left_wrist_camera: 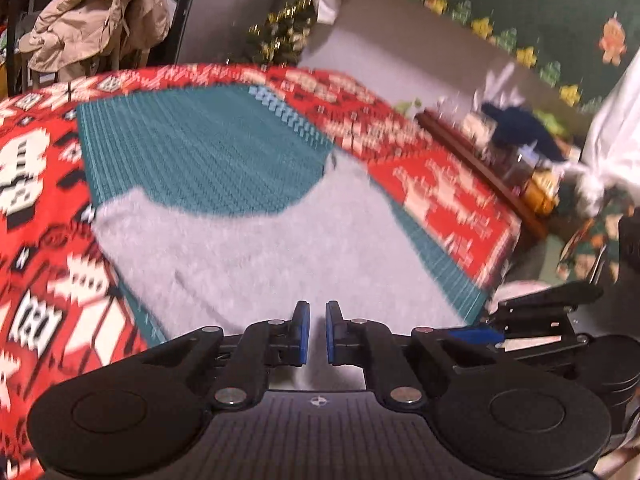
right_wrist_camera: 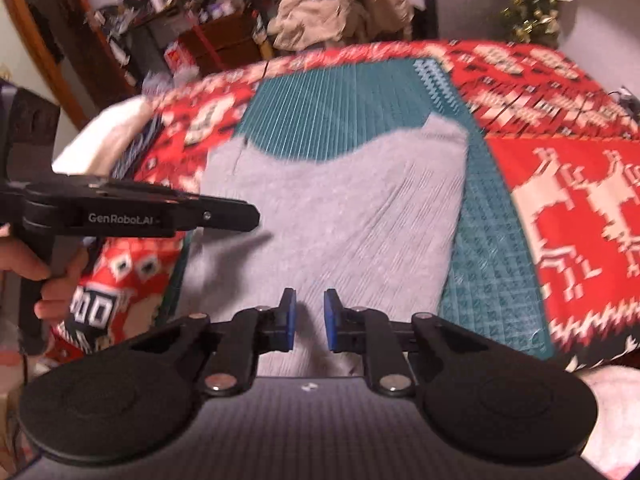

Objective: Fold clothes

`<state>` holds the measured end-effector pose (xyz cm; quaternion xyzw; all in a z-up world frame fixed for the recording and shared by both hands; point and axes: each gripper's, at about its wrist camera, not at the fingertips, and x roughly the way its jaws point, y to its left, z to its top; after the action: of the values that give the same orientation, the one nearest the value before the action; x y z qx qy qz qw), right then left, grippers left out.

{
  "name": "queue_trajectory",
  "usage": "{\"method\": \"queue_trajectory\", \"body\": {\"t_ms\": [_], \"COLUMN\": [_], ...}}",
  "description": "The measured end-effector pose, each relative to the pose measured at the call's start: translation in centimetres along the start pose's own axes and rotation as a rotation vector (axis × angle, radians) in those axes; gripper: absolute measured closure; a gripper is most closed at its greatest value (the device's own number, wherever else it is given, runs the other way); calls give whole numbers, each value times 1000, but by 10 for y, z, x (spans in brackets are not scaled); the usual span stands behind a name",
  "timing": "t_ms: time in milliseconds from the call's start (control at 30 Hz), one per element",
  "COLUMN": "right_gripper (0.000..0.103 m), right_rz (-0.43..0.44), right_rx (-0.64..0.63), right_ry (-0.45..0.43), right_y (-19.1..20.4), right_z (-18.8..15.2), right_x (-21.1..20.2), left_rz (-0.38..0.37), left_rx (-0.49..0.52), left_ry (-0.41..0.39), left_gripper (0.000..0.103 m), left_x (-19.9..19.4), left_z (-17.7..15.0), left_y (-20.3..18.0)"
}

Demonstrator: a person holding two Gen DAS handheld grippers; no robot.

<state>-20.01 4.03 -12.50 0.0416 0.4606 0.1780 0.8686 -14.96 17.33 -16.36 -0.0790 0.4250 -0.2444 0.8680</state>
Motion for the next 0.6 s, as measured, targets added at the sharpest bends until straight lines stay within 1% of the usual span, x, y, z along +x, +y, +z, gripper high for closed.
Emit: {"method": "queue_trajectory", "body": {"t_ms": [67,133,233,300,367,433,500,533,600], "right_gripper": [87,87,85,85,86,87,88,88,87], "right_rz": [5,11,0,-2,-2,-4,-5,-6,-4], "right_rx": [-4,-2,-2,-8,-21,-35,-37,-30,-17], "right_ry": [4,-1,-20,-63,-78,-57,-27,-26,-33], "right_y": [-1,-2,1,5,11,17,20,20,19], "right_z": [-6,-9,-8,-5,-1,1,-2,-5,-8], "right_x": [4,2,-10,-16,-13,-3,9,10,7], "left_rz": [10,-4,-87,-114,-125,-118,-80,-61,-45], "left_rx": [1,-26,-70,-77,-83,-84,-63,-51,-56], "left_ry": [5,-25,-106,-130,-123,-93,-52,-35,-30], "left_gripper": [95,95,95,95,95,95,95,95,95], "left_x": [-2,-11,-28,-33,-29,-19,-9,-5,-3], "left_z": [-6,-10,-14,-15,-17,-23,-29,-34,-40], "left_y": [4,7,3,-5,-14,-19,-25,-27,-28]}}
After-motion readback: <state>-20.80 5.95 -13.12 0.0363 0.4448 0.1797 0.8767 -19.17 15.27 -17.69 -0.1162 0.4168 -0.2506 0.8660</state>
